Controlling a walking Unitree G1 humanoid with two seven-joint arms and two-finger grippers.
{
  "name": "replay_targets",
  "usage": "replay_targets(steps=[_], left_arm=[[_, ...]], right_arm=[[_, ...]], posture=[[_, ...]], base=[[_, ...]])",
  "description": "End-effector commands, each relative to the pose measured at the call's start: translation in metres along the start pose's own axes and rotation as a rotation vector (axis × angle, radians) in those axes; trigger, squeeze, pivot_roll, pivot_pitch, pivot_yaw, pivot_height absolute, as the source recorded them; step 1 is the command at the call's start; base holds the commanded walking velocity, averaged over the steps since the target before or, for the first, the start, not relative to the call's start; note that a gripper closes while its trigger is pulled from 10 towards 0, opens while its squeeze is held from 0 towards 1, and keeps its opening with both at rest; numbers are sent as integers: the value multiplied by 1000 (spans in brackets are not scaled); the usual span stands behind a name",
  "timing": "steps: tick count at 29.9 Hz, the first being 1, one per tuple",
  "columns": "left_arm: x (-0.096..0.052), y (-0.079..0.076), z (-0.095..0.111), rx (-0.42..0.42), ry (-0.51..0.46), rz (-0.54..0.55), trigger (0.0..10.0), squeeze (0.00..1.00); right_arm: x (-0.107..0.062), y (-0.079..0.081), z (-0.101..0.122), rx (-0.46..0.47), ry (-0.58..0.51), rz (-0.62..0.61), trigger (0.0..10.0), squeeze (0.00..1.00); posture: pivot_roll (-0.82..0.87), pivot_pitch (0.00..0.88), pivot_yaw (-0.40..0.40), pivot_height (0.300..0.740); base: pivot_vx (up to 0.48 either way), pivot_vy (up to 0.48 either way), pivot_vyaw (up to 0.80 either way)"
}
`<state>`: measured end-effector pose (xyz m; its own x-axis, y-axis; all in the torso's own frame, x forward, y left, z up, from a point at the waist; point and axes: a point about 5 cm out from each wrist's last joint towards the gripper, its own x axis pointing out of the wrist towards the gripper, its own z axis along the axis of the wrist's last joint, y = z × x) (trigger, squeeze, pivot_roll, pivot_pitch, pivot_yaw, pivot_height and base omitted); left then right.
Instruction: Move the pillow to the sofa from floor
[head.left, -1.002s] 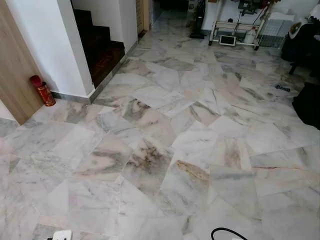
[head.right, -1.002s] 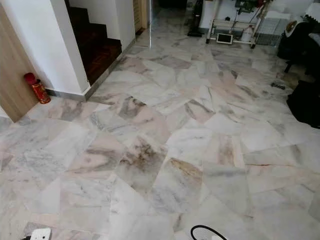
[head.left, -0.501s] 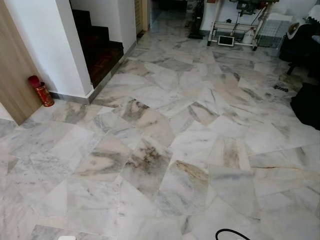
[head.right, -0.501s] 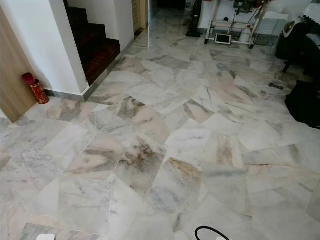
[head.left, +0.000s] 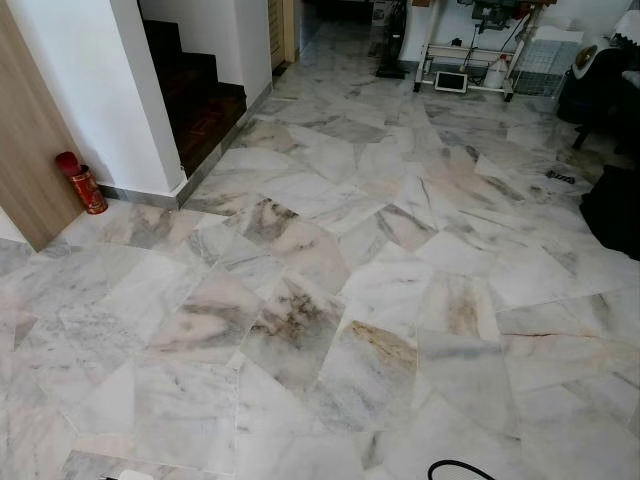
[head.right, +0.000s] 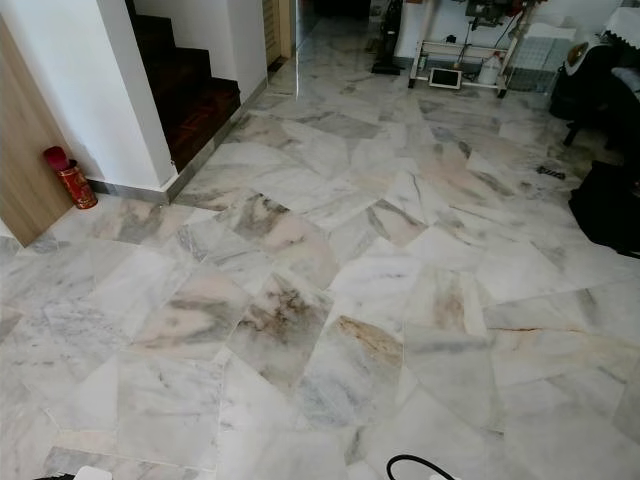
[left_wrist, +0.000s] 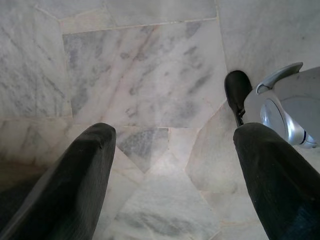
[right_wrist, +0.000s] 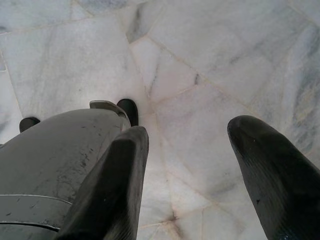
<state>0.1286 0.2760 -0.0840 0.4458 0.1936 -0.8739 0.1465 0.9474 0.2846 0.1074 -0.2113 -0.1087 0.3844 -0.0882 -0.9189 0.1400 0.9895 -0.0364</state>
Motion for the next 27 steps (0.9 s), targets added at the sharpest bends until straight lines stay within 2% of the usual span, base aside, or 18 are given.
replay_targets(steps=[1, 4, 7, 14, 27], left_arm=[[0, 1, 0, 0, -1, 4, 10000, 0], [0, 1, 1, -8, -3, 2, 10000, 0], [0, 1, 1, -34, -2, 5, 10000, 0], [1, -1, 4, -72, -2, -10, 10000, 0], [1, 2, 6, -67, 0, -10, 10000, 0]], right_arm=[[0, -2, 2, -10, -14, -3, 10000, 0], [0, -2, 5, -24, -31, -4, 10000, 0], [0, -4, 4, -25, -34, -18, 10000, 0], [-1, -6, -1, -51, -10, -29, 10000, 0], [0, -2, 5, -51, -17, -13, 10000, 0]], posture=[[4, 0, -45, 740], [3, 0, -46, 740], [5, 0, -45, 740], [8, 20, -47, 740], [14, 33, -40, 740]], base=[[0, 0, 0], [0, 0, 0], [0, 0, 579], [0, 0, 800], [0, 0, 800]])
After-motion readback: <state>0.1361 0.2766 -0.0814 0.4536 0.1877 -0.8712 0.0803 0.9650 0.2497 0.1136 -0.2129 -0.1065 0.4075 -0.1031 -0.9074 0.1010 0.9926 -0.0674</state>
